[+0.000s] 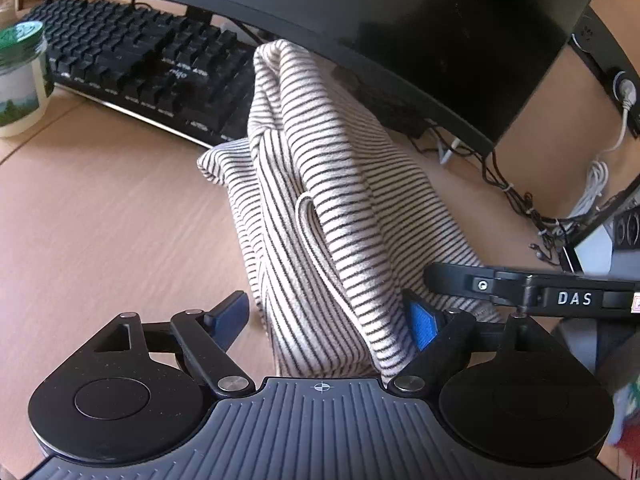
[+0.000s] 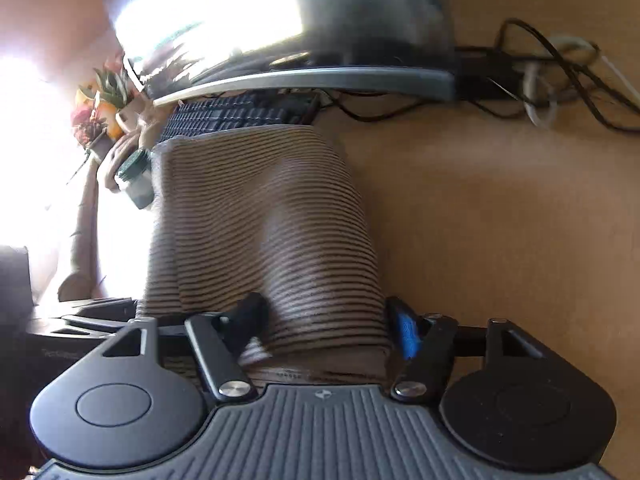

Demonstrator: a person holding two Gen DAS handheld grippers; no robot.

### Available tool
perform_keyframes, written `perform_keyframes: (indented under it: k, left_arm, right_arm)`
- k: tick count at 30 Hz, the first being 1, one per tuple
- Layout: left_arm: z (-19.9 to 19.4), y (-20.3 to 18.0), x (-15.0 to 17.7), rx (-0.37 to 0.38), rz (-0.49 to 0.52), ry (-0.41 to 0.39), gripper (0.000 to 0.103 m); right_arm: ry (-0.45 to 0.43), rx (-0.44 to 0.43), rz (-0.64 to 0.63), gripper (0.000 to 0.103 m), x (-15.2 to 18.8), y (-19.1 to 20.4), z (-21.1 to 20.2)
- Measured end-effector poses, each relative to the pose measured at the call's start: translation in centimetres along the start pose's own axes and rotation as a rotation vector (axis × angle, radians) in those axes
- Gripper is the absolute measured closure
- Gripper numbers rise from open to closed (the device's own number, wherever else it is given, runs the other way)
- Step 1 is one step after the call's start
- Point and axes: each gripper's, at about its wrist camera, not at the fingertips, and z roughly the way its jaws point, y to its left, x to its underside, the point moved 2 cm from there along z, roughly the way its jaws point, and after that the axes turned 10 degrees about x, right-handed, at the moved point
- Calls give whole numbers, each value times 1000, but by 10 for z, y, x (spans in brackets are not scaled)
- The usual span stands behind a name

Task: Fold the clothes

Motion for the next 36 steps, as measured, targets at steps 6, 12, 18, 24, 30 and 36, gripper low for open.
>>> perform_keyframes:
  k: [6,12,18,24,30,36]
  left_arm:
    - [-22,-12,15,-51,-13,-77,15]
    - [-67,-54,64,-189,26,-205,2]
    - [-95,-102,132,-349,35,-307,0]
    - [-106,-134,150,-402,66,-394,0]
    - [-108,-153,160,-437,74,-386,0]
    - [-112,-168,168,-430,54,-373,0]
  right_arm:
    - [-64,60,-43,11,13,5,-14]
    - [-181,61,-147,0,49,10,-69]
    - [-313,89,-239,0,108,7,-125]
    - [-365,84,-237,0,135,4,-157]
    - [-410,146,-285,0,148,7,-171]
    - [-391,123,-267,0,161,-11,-188]
